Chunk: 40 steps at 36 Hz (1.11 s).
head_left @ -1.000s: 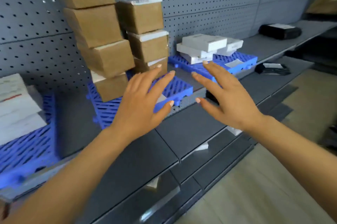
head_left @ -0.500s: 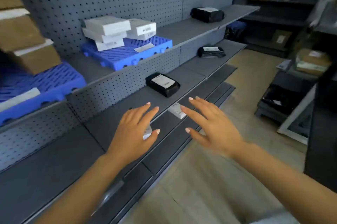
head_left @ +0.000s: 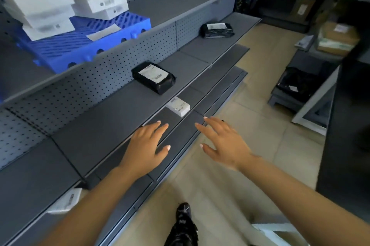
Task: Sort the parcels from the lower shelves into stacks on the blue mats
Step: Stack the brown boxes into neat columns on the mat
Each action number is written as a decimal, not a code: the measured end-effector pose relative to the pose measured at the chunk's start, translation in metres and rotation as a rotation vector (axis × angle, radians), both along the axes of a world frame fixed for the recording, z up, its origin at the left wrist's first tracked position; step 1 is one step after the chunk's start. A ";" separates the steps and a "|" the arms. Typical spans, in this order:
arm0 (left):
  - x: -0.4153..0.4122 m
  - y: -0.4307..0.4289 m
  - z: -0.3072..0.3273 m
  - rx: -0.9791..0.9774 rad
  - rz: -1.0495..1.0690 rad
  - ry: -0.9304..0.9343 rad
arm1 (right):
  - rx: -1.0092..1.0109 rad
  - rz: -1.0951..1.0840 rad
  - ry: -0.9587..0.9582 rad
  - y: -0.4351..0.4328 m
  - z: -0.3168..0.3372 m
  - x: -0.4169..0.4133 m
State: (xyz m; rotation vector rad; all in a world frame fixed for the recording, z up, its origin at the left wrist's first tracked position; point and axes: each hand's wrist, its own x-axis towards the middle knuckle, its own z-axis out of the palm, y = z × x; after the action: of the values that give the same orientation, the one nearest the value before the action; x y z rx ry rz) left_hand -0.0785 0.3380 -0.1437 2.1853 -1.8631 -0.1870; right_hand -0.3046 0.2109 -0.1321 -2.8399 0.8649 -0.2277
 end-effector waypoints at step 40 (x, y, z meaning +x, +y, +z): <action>0.003 -0.211 -0.133 0.258 0.419 0.163 | 0.172 0.349 0.462 -0.329 -0.118 0.087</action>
State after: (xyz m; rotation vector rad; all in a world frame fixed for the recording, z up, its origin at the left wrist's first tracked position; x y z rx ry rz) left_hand -0.0755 0.1267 -0.2771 2.5835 -1.3204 -0.5262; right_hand -0.2177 -0.1182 -0.2501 -2.8504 0.4075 0.5364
